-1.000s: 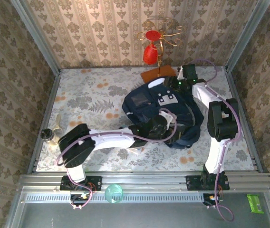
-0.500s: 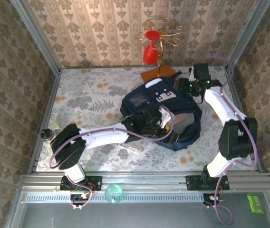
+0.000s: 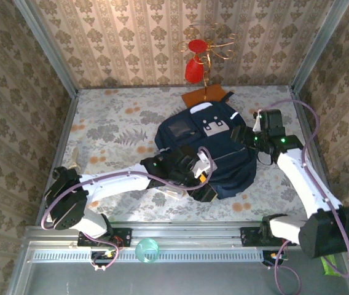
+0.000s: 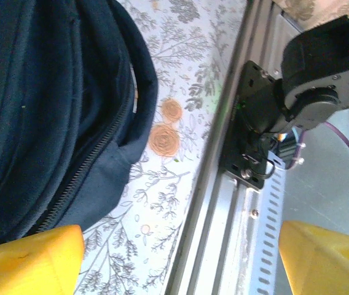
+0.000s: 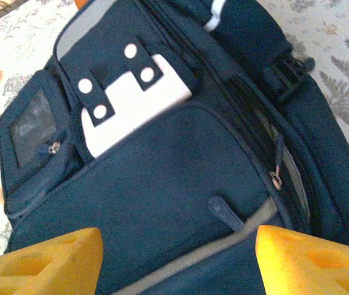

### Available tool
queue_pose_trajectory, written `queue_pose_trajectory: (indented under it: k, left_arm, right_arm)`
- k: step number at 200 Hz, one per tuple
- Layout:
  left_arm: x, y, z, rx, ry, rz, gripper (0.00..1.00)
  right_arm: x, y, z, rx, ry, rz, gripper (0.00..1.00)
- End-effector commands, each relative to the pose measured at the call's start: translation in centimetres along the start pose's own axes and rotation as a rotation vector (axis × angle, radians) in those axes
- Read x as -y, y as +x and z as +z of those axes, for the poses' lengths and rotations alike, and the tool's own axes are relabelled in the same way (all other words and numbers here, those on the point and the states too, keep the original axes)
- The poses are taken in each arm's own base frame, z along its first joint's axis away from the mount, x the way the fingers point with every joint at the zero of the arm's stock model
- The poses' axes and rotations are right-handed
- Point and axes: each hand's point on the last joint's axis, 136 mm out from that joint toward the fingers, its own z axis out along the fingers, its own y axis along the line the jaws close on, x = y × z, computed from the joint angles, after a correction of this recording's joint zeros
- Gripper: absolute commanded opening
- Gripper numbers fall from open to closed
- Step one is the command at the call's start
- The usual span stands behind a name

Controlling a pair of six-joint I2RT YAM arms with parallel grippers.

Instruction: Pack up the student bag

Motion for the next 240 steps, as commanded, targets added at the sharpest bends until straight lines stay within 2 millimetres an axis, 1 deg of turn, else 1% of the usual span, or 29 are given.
queue_pose_trajectory:
  k: [1,10,21,28,34,42,49,51,58,69,78,84,101,114,119,139,153,177,193,211,230,240]
  left_arm:
    - [1.0,-0.2,-1.8,0.036,0.061,0.031,0.83]
    - [0.3,-1.0,-2.9,0.088,0.04,0.006,0.83]
    - [-1.6,-2.2,-4.7,0.165,-0.005,-0.07,0.84]
    - [-3.6,-2.8,-5.9,0.221,-0.055,-0.136,0.85]
    - [-5.8,-3.1,-7.0,0.263,-0.114,-0.21,0.86]
    - [-8.6,-3.2,-8.2,0.306,-0.193,-0.299,0.87]
    - [-11.5,-2.8,-9.3,0.335,-0.278,-0.389,0.87]
    - [-12.3,-2.7,-9.6,0.341,-0.303,-0.414,0.87]
    - [-14.7,-2.1,-10.5,0.348,-0.38,-0.484,0.86]
    - [-17.5,-1.4,-11.4,0.35,-0.472,-0.545,0.86]
    - [-19.3,-1.0,-12.0,0.35,-0.519,-0.583,0.86]
    - [-20.1,-1.2,-12.2,0.354,-0.532,-0.6,0.86]
    - [-22.4,-1.2,-12.2,0.339,-0.552,-0.65,0.87]
    - [-23.4,-1.7,-11.7,0.339,-0.537,-0.667,0.87]
    - [-23.6,-1.9,-11.4,0.337,-0.531,-0.671,0.87]
    - [-24.3,-2.4,-10.2,0.317,-0.51,-0.68,0.87]
    - [-24.5,-2.7,-9.6,0.316,-0.494,-0.683,0.85]
    - [-23.9,-3.6,-8.5,0.316,-0.466,-0.664,0.83]
    - [-23.6,-3.9,-7.5,0.309,-0.466,-0.657,0.83]
    - [-23.6,-3.8,-6.2,0.298,-0.464,-0.658,0.82]
    - [-24.1,-3.2,-4.9,0.281,-0.477,-0.664,0.8]
    - [-24.5,-3.0,-4.3,0.277,-0.477,-0.669,0.78]
  right_arm:
    - [1.6,3.0,-0.3,-0.073,0.053,0.032,0.68]
    - [1.9,3.9,-0.2,-0.093,0.058,0.043,0.68]
    - [2.0,5.1,0.4,-0.12,0.041,0.06,0.67]
    - [2.0,5.8,0.9,-0.135,0.026,0.075,0.67]
    - [2.1,6.4,1.5,-0.15,0.019,0.089,0.67]
    - [2.5,6.9,2.4,-0.169,0.026,0.101,0.66]
    - [2.8,7.4,3.0,-0.191,0.035,0.112,0.65]
    - [2.7,7.1,3.3,-0.179,0.028,0.11,0.65]
    - [2.9,7.0,4.0,-0.176,0.031,0.116,0.64]
    - [4.0,6.7,5.0,-0.166,0.065,0.129,0.63]
    - [4.9,6.3,5.6,-0.152,0.1,0.133,0.61]
    - [5.6,5.9,5.9,-0.139,0.123,0.136,0.61]
    - [7.8,4.8,6.9,-0.1,0.193,0.146,0.59]
    - [9.1,3.6,7.5,-0.074,0.233,0.159,0.57]
    - [9.9,3.7,8.3,-0.089,0.256,0.166,0.56]
    - [11.3,2.3,9.6,-0.07,0.293,0.19,0.53]
    - [11.5,1.0,10.4,-0.054,0.306,0.19,0.52]
    - [10.9,-0.6,11.3,-0.057,0.291,0.174,0.52]
    - [10.4,-1.5,11.0,-0.038,0.278,0.162,0.53]
    - [9.8,-2.4,10.0,-0.012,0.264,0.142,0.57]
    - [8.4,-3.4,8.2,0.027,0.233,0.116,0.6]
    - [7.5,-3.7,7.1,0.042,0.218,0.099,0.61]
